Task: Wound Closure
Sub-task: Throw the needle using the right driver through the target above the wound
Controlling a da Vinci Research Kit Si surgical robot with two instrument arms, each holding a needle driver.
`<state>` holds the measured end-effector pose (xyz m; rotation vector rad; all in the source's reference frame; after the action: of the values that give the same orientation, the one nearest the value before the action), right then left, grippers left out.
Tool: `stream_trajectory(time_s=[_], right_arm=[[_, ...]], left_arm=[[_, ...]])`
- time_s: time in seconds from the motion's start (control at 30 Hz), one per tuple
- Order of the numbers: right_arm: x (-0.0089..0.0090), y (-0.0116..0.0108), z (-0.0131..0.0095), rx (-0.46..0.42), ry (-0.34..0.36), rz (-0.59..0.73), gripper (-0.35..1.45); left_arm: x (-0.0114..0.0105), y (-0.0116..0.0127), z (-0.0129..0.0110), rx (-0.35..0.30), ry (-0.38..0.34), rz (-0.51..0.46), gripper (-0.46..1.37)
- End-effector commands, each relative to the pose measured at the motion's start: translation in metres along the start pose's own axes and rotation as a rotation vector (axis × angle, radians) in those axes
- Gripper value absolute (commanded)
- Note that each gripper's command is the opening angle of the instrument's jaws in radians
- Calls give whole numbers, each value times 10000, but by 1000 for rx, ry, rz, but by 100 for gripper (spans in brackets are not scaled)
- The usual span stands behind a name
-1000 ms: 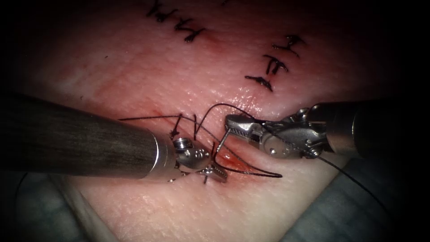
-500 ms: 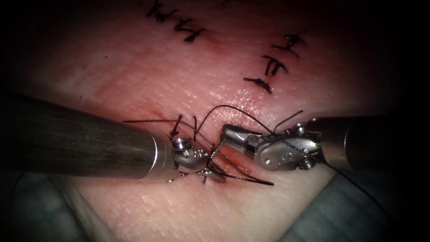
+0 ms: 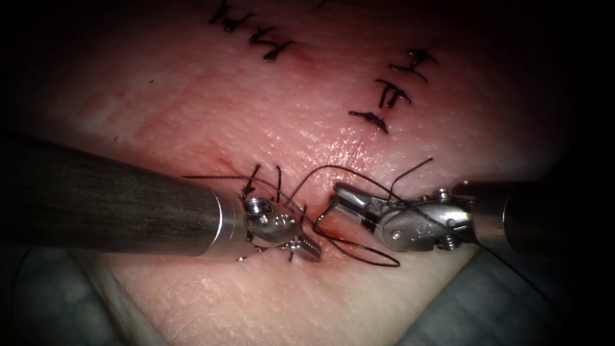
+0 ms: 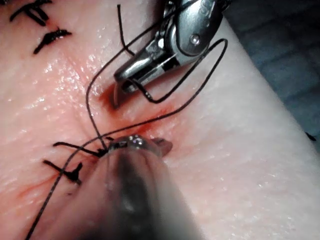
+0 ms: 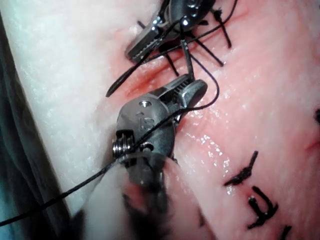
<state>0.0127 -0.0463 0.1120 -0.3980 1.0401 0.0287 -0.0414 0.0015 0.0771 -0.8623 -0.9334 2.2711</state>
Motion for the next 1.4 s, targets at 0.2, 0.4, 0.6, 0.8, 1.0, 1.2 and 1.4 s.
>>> stream_trajectory(time_s=[0.2,0.4,0.6,0.8,1.0,1.2,1.4], right_arm=[[13,34,2,-43,2,91,-35],[18,60,7,-61,3,178,-35],[23,76,9,-54,4,216,-35],[29,92,9,-47,12,231,-35],[27,107,14,-49,34,377,-35],[22,117,23,-67,38,548,-35],[15,122,29,-80,60,678,-35]], left_arm=[[-2,0,3,-9,-1,-3,-35],[-7,2,7,-7,-2,-3,-35],[-15,2,10,-7,-4,-11,-35],[-25,0,14,-7,-7,-23,-35],[-30,-1,17,-8,-8,-25,-35],[-32,-1,18,-10,-9,-22,-35],[-34,0,17,-10,-10,-20,-35]])
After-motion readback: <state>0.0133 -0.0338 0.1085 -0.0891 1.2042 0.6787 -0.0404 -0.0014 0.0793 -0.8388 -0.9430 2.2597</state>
